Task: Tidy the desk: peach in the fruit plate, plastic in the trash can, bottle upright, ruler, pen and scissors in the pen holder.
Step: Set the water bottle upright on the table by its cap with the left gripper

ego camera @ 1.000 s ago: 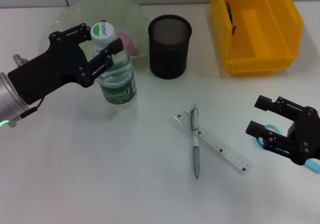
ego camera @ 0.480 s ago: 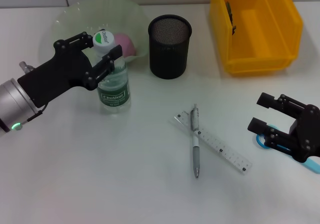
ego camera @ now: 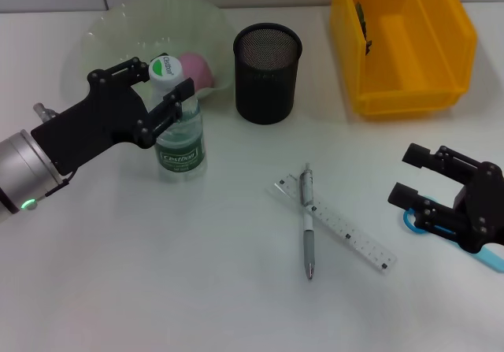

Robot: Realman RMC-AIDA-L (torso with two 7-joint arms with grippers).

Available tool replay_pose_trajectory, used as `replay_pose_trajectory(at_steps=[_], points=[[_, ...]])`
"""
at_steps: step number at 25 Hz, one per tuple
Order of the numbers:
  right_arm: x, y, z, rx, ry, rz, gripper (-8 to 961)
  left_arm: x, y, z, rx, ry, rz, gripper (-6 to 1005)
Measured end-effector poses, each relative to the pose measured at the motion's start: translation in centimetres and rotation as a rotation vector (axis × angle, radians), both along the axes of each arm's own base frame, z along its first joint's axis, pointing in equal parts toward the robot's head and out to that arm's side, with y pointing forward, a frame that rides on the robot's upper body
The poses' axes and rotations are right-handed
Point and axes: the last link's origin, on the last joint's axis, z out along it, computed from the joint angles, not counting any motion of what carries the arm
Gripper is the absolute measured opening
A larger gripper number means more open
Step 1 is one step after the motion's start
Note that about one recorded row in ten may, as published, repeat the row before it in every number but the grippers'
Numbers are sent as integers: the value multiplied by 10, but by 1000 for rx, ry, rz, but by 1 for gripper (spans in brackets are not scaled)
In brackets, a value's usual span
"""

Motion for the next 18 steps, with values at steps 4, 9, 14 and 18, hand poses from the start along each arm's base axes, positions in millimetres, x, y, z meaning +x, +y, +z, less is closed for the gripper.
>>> replay_pose_trajectory(at_steps=[4, 9, 14, 18], points=[[0, 0, 0, -1, 1, 0, 699, 0, 0, 0, 0, -3, 3, 574], [0, 0, 0, -1, 2, 0, 699, 0, -1, 1, 0, -11, 2, 588], [-2, 1, 0, -3, 5, 6, 699, 2, -4, 6, 12, -52, -13, 681], [-2, 5, 5, -5, 4, 12, 699, 3, -22, 34, 36, -184, -67, 770]])
